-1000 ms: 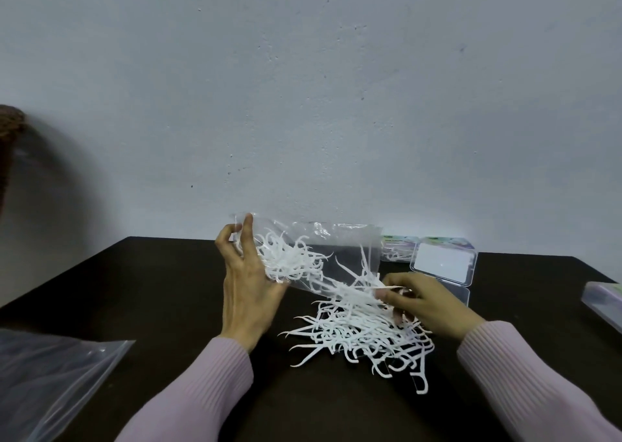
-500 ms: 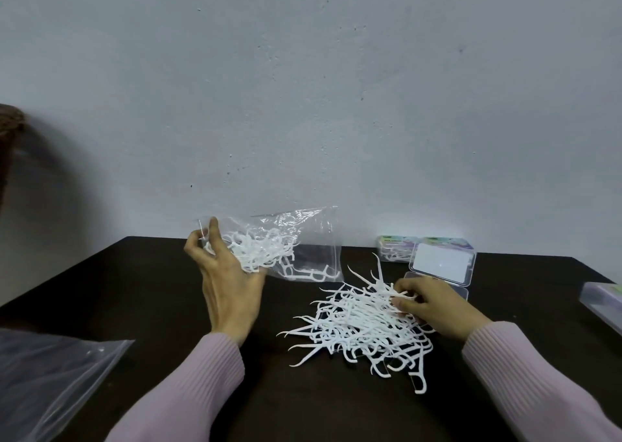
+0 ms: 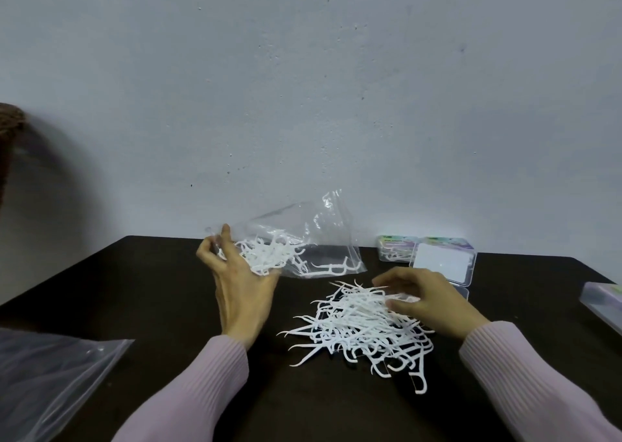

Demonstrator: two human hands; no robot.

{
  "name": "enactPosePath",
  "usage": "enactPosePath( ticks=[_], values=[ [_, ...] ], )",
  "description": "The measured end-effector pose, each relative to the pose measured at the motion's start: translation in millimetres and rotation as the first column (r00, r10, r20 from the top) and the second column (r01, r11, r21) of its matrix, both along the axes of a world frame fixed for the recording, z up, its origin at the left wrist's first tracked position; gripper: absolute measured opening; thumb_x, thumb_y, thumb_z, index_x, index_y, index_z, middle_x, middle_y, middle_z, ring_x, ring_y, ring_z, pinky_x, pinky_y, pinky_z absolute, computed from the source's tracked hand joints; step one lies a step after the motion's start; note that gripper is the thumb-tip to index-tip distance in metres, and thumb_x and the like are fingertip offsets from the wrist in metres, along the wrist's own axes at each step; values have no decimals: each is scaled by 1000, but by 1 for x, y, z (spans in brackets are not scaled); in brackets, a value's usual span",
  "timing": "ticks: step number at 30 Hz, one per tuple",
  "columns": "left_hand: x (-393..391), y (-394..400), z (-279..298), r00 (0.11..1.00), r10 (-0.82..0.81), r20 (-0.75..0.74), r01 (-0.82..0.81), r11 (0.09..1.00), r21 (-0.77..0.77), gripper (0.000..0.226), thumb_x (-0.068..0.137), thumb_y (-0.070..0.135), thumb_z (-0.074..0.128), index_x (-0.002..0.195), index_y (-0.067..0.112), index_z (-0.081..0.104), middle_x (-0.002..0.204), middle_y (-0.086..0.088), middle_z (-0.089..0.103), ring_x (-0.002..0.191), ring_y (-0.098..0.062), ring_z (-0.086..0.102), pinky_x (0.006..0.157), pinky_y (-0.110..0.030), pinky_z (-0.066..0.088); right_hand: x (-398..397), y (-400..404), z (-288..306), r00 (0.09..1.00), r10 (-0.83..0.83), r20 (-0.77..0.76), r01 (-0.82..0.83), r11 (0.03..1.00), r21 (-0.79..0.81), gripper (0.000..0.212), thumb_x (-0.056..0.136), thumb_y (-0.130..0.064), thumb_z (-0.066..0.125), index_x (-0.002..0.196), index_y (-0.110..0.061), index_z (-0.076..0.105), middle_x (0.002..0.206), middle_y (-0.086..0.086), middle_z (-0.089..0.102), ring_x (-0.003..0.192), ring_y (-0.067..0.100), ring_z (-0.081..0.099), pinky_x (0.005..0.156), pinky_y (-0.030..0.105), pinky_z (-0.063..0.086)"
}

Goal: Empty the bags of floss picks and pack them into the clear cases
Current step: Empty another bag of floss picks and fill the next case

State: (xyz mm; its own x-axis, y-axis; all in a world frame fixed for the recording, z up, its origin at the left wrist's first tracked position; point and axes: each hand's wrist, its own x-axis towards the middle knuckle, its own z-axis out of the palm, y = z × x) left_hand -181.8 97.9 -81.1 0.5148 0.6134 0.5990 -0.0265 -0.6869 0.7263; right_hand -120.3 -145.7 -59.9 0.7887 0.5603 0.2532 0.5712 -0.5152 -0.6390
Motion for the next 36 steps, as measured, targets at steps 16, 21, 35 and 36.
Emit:
enactPosePath(
  ticks=[16, 21, 35, 36],
  values=[
    [-3, -13, -5, 993, -89, -83, 108, 957, 269, 117, 63, 17, 86, 150, 13, 7, 138, -1, 5, 125, -26, 39, 95, -15, 26, -10, 8, 11, 925, 168, -342, 53, 832, 552, 22, 90, 10, 46, 96, -8, 57, 93, 14, 65, 67, 15, 64, 58, 19, 53],
    [-1, -12, -6, 989, -144, -29, 144, 914, 379, 113, 64, -25, 61, 151, 21, 5, 139, 1, 7, 101, -11, 46, 78, -17, 50, -6, 8, 3, 874, 128, -468, 69, 922, 381, 30, 92, 5, 42, 95, -13, 66, 102, 8, 65, 68, 12, 51, 59, 17, 44],
    [-6, -19, 5, 976, -181, 121, 93, 850, 519, 110, 52, -1, 86, 144, 9, 26, 133, -6, 19, 90, -6, 39, 60, -34, 60, -11, 18, 2, 950, 179, -255, -171, 984, 56, 28, 72, -37, 67, 97, -39, 55, 95, -5, 56, 84, 4, 54, 78, 23, 45],
    [-6, -20, 6, 974, -181, 139, 80, 841, 535, 110, 51, 2, 87, 143, 8, 26, 133, -7, 19, 91, -3, 34, 61, -33, 59, -10, 18, 2, 954, 169, -248, -155, 985, 72, 34, 68, -43, 66, 99, -40, 53, 96, -3, 56, 86, 6, 56, 82, 26, 47]
  ],
)
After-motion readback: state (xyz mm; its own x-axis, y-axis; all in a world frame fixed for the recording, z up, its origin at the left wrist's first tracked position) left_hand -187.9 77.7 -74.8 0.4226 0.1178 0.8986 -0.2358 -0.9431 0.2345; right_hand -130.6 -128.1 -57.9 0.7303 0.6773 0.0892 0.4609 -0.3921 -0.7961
